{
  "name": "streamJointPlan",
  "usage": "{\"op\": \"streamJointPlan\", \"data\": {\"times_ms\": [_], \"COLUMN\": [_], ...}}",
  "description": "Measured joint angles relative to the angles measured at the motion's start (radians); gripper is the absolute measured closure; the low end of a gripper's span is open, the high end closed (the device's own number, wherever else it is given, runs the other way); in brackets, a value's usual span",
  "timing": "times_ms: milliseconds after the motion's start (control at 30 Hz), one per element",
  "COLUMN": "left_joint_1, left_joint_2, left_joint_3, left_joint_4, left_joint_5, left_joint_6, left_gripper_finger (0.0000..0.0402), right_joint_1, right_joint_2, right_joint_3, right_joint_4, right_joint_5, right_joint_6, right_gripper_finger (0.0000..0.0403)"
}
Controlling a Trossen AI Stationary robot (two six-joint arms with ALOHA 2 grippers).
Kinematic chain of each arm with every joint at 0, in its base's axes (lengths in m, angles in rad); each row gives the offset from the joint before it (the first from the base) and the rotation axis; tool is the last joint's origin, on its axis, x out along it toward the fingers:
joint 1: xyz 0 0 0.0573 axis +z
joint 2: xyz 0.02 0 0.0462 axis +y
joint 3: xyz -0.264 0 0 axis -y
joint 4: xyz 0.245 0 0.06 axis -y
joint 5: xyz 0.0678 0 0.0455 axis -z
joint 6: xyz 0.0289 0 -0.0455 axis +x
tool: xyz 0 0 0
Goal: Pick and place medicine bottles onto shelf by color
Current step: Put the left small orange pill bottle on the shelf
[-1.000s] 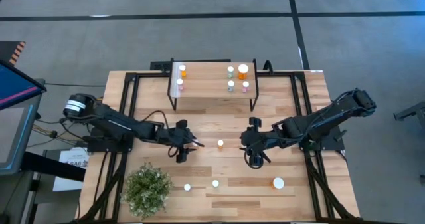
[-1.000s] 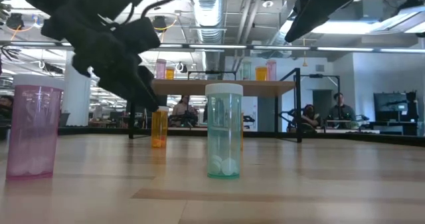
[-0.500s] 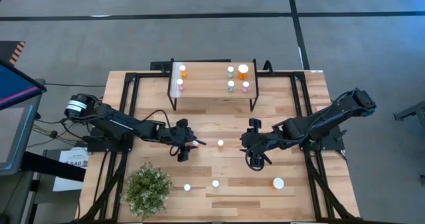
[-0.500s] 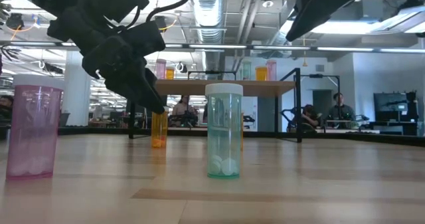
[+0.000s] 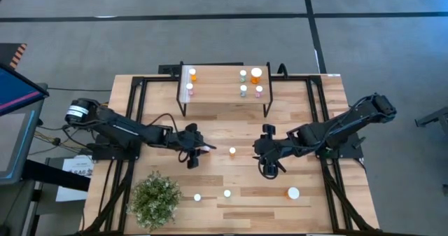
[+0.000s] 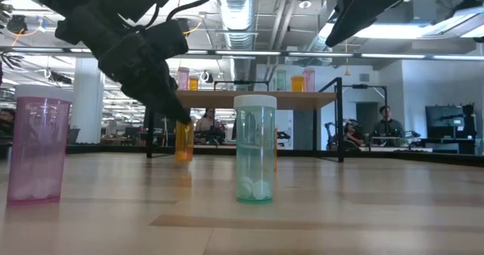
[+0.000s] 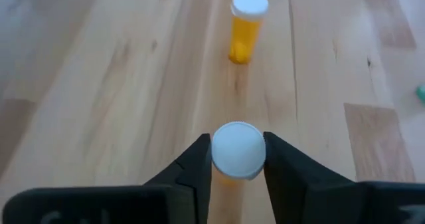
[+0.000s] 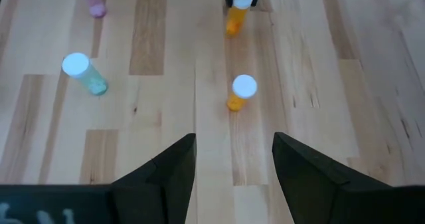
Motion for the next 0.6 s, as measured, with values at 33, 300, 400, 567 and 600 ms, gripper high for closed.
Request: {"op": "streamJointPlan", "data": {"times_ms": [33, 300, 400, 567, 600], "left_joint_1": [0.006, 0.038, 0.052, 0.092, 0.109], "left_joint_2": [-0.013, -0.146, -0.19, -0.215, -0.215], "left_joint_3": [0.001, 0.118, 0.223, 0.436, 0.48], "left_joint_4": [-0.003, -0.23, -0.364, -0.571, -0.601], "left_joint_5": [0.001, -0.027, -0.051, -0.158, -0.184], "left_joint_6": [-0.002, -0.013, 0.002, 0.052, 0.057], "left_gripper_finger": [0.0313, 0.0296, 0.0296, 0.0295, 0.0295], "right_joint_1": [0.0, 0.0, 0.0, 0.0, 0.0], "right_joint_2": [0.0, 0.0, 0.0, 0.0, 0.0], "right_joint_3": [0.0, 0.0, 0.001, 0.001, 0.001], "right_joint_4": [0.0, 0.0, 0.002, 0.013, 0.017], "right_joint_5": [0.0, 0.0, 0.0, 0.0, 0.0], "right_joint_6": [0.0, 0.003, -0.001, -0.005, -0.005], "right_gripper_finger": [0.0184, 0.0184, 0.0184, 0.0184, 0.0184]}}
